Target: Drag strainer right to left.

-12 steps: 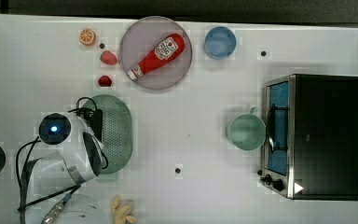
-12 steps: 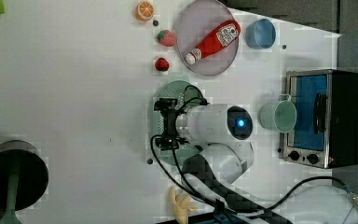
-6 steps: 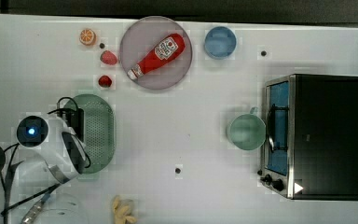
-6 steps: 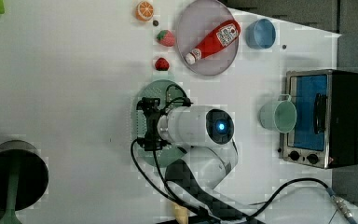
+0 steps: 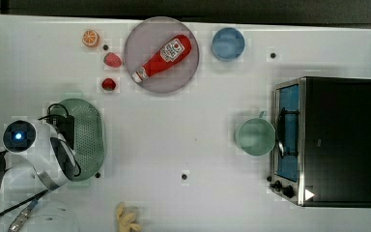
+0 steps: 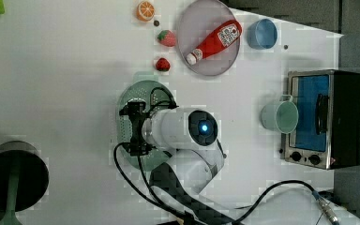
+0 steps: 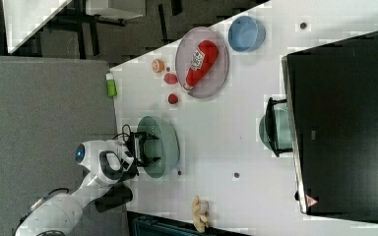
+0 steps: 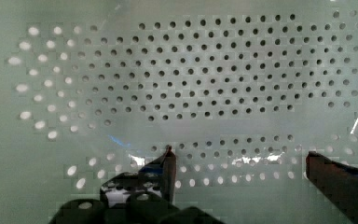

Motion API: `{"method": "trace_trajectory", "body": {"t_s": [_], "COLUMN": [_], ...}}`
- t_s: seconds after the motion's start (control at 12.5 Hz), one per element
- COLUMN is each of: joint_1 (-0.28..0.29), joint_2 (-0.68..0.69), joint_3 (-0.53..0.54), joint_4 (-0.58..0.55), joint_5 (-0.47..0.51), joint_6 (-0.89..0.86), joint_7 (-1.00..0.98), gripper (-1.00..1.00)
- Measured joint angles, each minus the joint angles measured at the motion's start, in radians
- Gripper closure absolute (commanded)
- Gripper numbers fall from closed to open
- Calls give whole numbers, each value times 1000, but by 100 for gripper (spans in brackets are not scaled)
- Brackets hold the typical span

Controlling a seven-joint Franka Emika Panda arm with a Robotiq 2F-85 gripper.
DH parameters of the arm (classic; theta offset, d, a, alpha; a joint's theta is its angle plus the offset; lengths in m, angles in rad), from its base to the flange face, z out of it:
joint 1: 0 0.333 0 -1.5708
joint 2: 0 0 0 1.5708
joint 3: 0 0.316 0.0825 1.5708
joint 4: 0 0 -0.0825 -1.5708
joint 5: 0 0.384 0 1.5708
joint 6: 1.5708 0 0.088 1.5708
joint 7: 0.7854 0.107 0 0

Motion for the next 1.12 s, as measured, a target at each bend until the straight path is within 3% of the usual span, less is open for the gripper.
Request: {"method": "trace_trajectory", "body": {"t_s": [0.48,0.64,0.88,1.12], "joint_1": [2,18,34,42], "joint_2": [17,-10,-146,-336], "joint_3": [-2,-27,-96,-214], "joint_4": [58,45,-34,-34], "joint_5": [-15,12,-21,-23], "joint_6": [9,-75,-281,-407], "joint_7": [-1,-15,-157,-375], "gripper": [-100,-100,-100,-100]}}
